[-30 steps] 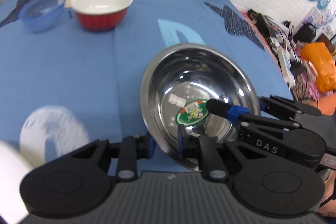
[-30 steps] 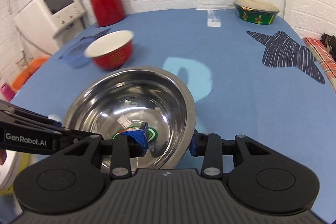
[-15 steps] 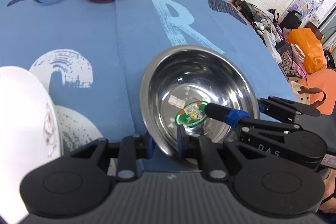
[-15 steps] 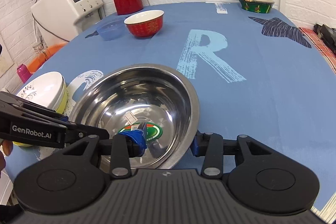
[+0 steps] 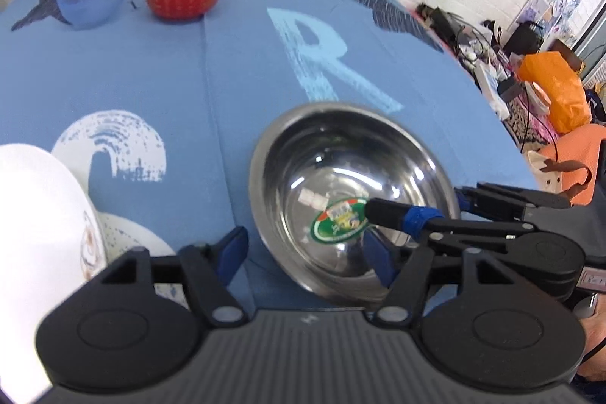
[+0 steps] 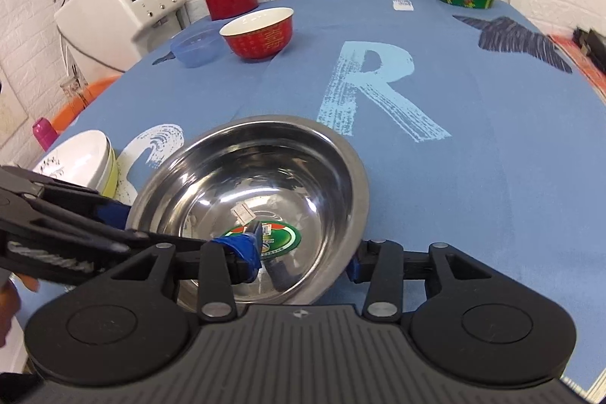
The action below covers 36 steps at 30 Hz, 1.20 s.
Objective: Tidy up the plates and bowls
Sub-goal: 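Lift the steel bowl with both grippers and carry it toward the plate stack, then lower the steel bowl onto the plate stack and open both grippers, then move both grippers to the red bowl and close on its rim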
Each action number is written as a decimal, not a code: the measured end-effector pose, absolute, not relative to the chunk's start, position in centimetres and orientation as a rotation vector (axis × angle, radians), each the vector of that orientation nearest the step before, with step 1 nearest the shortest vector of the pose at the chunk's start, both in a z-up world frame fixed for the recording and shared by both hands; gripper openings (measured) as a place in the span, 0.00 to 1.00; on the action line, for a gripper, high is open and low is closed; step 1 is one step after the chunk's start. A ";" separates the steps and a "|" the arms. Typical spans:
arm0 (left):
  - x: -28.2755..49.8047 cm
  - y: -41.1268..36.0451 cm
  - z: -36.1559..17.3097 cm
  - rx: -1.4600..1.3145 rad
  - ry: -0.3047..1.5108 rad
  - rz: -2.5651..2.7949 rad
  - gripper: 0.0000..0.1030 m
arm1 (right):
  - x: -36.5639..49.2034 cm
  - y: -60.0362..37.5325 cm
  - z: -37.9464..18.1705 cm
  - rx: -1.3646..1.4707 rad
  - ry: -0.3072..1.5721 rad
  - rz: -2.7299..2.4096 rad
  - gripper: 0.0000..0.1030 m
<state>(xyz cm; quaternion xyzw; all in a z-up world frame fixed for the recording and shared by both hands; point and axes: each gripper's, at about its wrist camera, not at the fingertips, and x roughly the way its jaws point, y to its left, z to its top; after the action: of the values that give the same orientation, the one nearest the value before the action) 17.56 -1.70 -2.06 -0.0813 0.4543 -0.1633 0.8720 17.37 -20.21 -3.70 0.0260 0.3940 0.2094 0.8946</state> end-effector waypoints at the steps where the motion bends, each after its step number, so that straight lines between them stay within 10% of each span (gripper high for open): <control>1: 17.4 -1.6 -1.7 -0.172 0.937 -0.346 0.64 | 17.3 -20.5 -3.6 0.066 0.818 0.419 0.27; 36: 24.0 7.0 3.7 -0.160 0.813 -0.165 0.66 | 25.2 -18.8 4.2 -0.031 0.836 0.371 0.31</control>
<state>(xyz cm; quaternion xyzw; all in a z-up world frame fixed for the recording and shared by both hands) 24.04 7.02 3.75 -0.0778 0.3945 -0.0801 0.9121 25.22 -18.79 4.23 -0.0152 0.4035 0.1792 0.8971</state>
